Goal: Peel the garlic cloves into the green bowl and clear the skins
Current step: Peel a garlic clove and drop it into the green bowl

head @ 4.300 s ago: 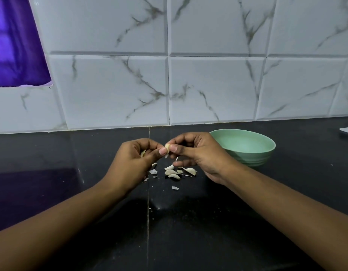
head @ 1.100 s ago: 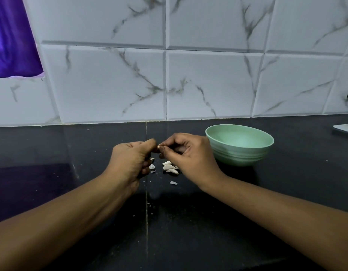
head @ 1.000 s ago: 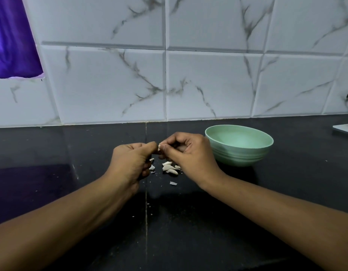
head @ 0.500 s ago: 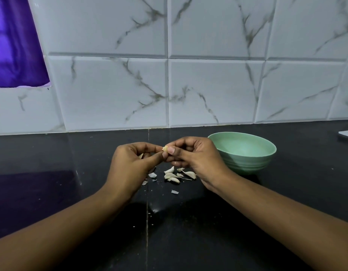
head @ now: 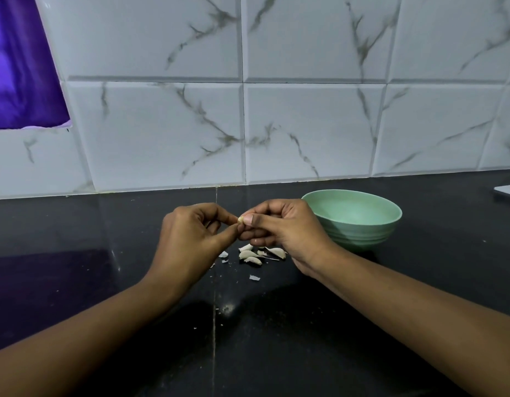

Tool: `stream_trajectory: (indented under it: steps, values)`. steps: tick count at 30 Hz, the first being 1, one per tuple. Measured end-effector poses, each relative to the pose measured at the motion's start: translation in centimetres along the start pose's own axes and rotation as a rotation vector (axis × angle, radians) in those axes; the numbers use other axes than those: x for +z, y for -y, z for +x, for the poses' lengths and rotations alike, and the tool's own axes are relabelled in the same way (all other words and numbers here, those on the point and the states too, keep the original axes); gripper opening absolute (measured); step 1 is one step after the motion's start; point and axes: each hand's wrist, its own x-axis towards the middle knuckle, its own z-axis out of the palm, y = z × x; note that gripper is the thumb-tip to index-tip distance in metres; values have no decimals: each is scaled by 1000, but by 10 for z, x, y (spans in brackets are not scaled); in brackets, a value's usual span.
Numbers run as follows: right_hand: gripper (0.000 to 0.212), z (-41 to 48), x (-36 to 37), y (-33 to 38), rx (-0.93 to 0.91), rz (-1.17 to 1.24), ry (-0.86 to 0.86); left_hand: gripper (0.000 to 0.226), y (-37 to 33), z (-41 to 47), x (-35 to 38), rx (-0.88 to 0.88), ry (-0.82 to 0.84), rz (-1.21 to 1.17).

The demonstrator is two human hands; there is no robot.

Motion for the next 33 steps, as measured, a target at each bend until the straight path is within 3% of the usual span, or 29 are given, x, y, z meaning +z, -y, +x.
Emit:
stream_trajectory:
  steps: [8,16,25,33]
  values:
    - [13,0,-4,0,158,105,21,8,6,2,2,-153,145,-201]
    - [15,-1,-3,-1,253,158,19,9,10,0,5,-168,172,-187]
    - [11,2,-6,-2,196,-14,-34,8,10,0,6,-93,212,-7]
    - [2,3,-9,0,191,-3,60,9,11,2,3,-138,174,-53]
